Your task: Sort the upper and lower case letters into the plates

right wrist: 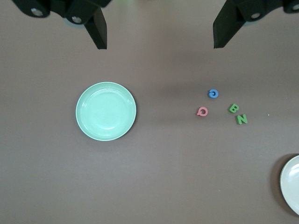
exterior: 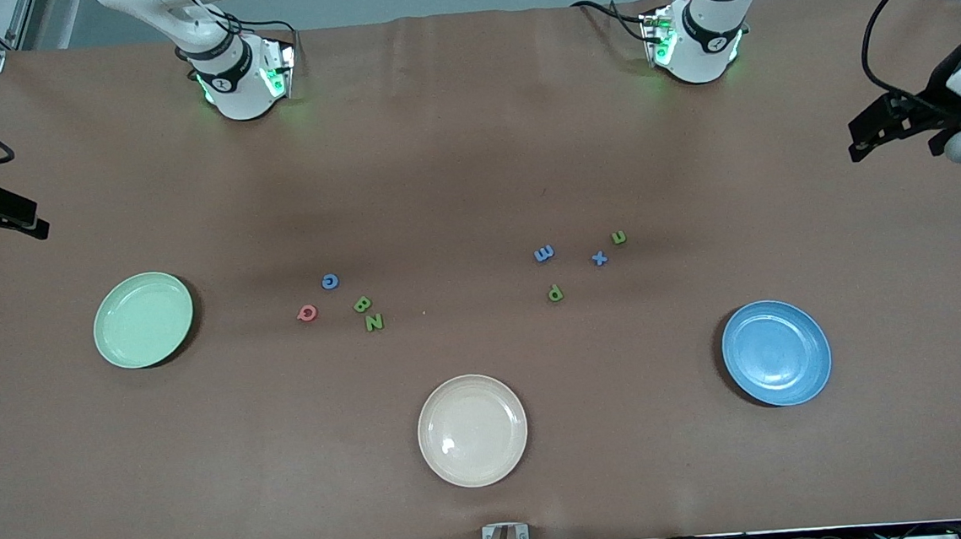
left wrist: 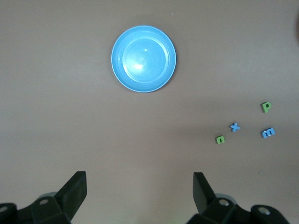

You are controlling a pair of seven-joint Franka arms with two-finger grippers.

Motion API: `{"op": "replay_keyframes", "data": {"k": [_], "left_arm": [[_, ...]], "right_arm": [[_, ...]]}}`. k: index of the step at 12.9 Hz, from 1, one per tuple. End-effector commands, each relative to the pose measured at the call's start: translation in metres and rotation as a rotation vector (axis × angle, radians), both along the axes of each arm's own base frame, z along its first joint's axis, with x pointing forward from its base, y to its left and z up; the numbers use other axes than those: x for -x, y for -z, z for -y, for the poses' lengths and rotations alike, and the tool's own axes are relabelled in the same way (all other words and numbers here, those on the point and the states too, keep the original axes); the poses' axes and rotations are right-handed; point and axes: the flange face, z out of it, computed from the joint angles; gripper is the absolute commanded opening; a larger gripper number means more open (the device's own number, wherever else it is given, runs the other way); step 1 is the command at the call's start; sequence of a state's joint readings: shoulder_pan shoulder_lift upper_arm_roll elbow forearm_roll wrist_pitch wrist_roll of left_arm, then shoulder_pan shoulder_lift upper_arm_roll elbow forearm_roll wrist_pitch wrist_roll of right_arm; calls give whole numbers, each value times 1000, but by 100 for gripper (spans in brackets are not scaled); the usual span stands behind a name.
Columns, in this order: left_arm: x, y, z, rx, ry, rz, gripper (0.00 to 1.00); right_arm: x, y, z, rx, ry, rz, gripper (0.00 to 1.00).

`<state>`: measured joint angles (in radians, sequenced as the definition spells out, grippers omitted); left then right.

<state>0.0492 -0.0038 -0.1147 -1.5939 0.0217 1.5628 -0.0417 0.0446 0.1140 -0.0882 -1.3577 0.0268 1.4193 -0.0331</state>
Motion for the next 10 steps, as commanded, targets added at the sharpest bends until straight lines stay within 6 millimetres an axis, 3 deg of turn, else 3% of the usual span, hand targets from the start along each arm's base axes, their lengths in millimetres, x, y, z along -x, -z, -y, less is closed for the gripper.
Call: {"op": "replay_keyframes", "data": {"k": [1, 6, 10], "left_arm": [[-11, 43, 16, -8, 26, -70, 100], [3, 148, 92, -20, -83, -20, 100], [45, 234, 158, 5, -172, 38, 100]], "right_arm": [[2, -3, -14, -16, -11, 7, 100], [1, 1, -34, -19, -58, -4, 100], [-1, 0, -35, -22, -52, 7, 100]]}}
